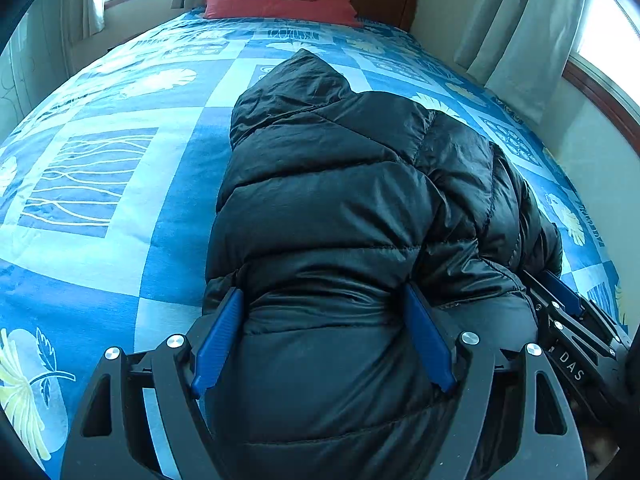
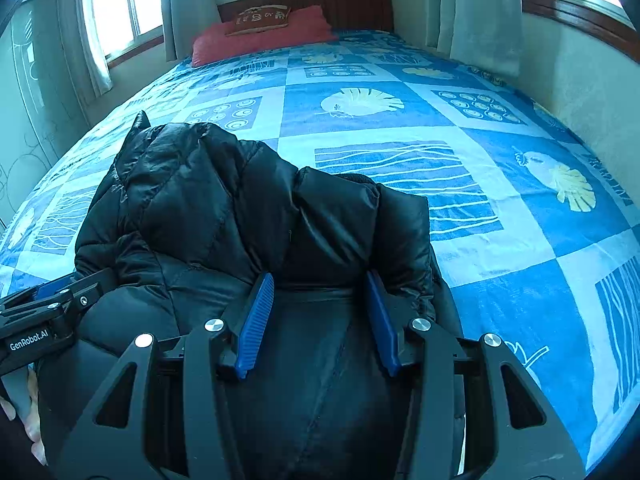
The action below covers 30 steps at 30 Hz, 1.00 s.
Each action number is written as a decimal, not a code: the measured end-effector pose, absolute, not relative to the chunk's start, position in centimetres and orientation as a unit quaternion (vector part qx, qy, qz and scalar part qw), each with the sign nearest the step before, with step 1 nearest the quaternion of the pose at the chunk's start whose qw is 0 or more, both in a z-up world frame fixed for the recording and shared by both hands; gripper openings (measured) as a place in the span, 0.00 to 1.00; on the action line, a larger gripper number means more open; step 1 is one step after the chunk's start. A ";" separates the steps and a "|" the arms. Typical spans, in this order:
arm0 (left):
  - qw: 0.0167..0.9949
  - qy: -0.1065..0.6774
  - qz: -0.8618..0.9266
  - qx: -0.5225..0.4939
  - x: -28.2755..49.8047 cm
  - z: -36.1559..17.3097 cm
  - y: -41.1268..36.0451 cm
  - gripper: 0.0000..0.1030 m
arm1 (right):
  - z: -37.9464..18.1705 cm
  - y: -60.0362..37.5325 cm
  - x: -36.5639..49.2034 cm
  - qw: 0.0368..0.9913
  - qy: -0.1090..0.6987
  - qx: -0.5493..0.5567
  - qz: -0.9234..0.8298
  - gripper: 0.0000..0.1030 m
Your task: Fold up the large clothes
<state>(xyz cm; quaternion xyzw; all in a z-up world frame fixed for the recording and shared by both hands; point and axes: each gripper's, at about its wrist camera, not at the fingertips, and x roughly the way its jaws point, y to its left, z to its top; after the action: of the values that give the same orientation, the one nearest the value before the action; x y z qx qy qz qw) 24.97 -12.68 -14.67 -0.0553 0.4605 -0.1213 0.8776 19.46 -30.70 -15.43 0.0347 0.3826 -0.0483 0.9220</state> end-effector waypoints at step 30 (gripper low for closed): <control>0.816 0.485 -0.060 -0.310 20.2 -13.0 -2.0 0.77 | -11.4 -36.3 12.6 0.906 0.362 0.211 -0.058 0.72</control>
<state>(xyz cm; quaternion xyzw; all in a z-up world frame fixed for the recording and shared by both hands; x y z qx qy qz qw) 20.25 -1.97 -13.03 -0.3104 0.4848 -0.0598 0.8155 12.57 -36.25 -11.44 0.2113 0.3615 -0.0577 0.9063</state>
